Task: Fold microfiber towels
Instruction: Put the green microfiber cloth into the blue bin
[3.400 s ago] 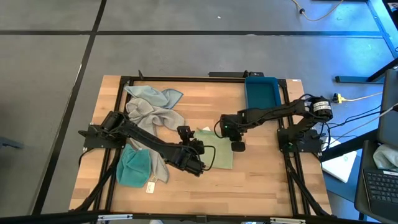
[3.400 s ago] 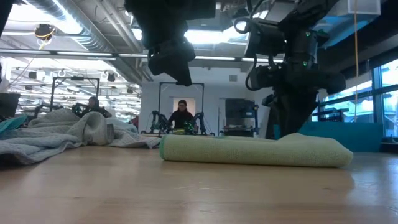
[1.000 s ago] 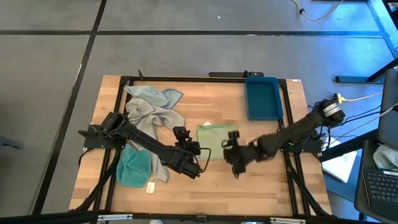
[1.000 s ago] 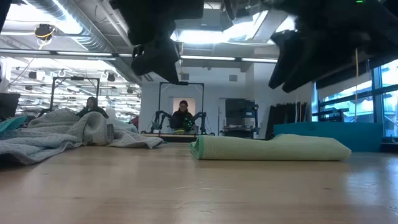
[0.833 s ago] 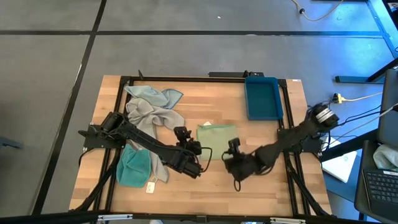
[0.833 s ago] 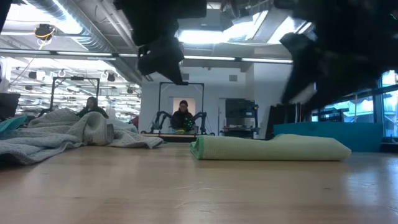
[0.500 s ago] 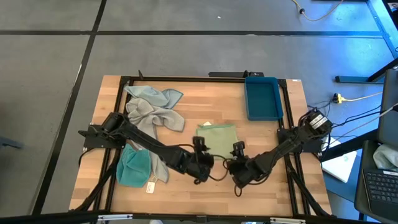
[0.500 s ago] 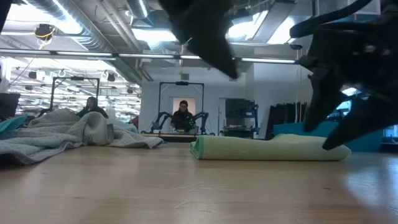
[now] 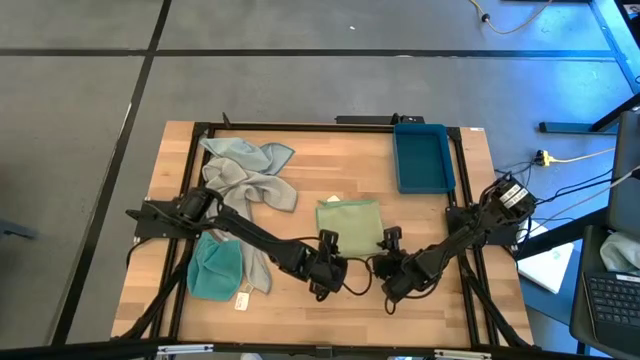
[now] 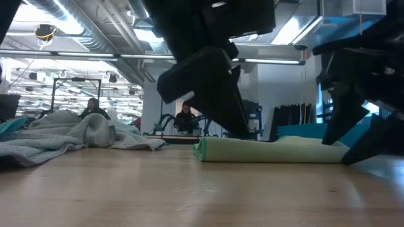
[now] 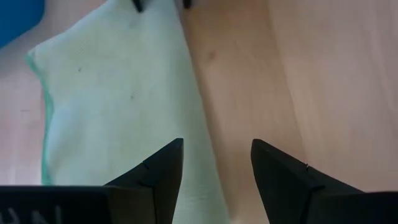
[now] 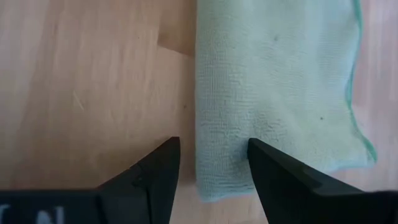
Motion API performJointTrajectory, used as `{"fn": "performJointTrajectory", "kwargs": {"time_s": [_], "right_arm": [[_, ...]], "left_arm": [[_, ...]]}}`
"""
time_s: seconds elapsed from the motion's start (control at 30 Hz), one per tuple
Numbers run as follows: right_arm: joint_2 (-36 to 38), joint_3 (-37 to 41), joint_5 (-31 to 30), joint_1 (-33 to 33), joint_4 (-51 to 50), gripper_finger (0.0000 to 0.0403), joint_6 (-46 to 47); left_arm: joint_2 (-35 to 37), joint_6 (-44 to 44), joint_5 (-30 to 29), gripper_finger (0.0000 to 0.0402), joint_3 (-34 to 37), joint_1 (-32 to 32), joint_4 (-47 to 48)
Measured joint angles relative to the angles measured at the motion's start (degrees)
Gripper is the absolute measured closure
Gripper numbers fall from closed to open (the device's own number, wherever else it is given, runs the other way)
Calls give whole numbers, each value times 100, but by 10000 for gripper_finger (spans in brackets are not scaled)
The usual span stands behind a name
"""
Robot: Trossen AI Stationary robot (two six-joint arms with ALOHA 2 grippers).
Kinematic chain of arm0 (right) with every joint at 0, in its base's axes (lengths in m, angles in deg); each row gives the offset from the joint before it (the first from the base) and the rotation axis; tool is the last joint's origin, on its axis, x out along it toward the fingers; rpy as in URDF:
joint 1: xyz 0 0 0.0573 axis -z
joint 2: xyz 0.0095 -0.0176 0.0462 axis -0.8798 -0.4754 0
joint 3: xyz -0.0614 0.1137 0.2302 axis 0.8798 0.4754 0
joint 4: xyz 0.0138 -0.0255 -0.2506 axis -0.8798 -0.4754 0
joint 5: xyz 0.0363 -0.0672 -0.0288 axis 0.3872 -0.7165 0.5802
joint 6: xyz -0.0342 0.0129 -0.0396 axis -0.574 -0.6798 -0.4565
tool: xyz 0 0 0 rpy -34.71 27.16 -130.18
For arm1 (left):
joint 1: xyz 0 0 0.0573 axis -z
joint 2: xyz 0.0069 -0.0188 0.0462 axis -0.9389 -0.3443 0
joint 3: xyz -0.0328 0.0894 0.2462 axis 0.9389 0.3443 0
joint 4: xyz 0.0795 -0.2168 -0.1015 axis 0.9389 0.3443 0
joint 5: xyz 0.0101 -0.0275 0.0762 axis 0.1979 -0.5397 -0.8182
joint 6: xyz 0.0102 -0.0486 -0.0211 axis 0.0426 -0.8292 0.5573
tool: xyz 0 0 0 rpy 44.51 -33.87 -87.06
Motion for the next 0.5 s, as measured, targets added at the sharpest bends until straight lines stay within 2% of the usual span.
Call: {"fn": "performJointTrajectory", "kwargs": {"time_s": [0.3, 0.5], "right_arm": [[-12, 112, -310, 53, 50, 209, -153], [21, 482, -376, 9, 602, 226, -150]], "left_arm": [[-330, -4, 304, 221, -6, -216, 39], [-374, -48, 189, 221, -23, -256, 60]]}}
